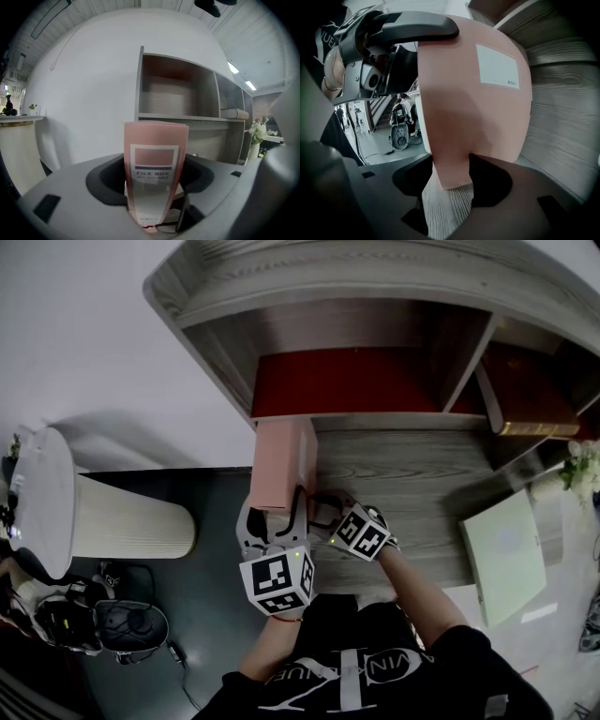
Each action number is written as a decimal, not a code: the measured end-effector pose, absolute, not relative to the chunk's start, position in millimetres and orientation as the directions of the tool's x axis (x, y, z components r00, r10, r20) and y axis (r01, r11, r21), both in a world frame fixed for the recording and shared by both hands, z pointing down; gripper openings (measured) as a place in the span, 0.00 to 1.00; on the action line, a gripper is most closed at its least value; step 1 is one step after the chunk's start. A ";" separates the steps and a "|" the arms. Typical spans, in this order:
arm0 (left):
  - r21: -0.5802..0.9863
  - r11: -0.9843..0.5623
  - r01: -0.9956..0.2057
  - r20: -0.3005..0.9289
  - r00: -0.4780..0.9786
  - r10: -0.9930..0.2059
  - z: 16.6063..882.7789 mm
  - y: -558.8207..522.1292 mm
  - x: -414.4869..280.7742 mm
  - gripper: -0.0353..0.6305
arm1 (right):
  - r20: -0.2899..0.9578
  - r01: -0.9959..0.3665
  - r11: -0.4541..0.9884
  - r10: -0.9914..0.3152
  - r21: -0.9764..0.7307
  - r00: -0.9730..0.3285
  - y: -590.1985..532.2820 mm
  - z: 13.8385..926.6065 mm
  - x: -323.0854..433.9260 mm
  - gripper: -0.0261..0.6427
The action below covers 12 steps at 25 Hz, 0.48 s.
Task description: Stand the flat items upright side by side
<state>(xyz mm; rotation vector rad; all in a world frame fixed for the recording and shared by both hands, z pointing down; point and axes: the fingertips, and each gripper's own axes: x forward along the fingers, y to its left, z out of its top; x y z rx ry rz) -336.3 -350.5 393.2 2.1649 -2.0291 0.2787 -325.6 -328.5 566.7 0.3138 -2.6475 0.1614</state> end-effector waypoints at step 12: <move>0.001 -0.078 -0.997 0.240 0.076 -0.968 391.1 -359.4 -335.4 0.51 | 0.473 -0.230 0.972 -0.177 -0.057 -0.863 -342.4 565.9 -325.1 0.44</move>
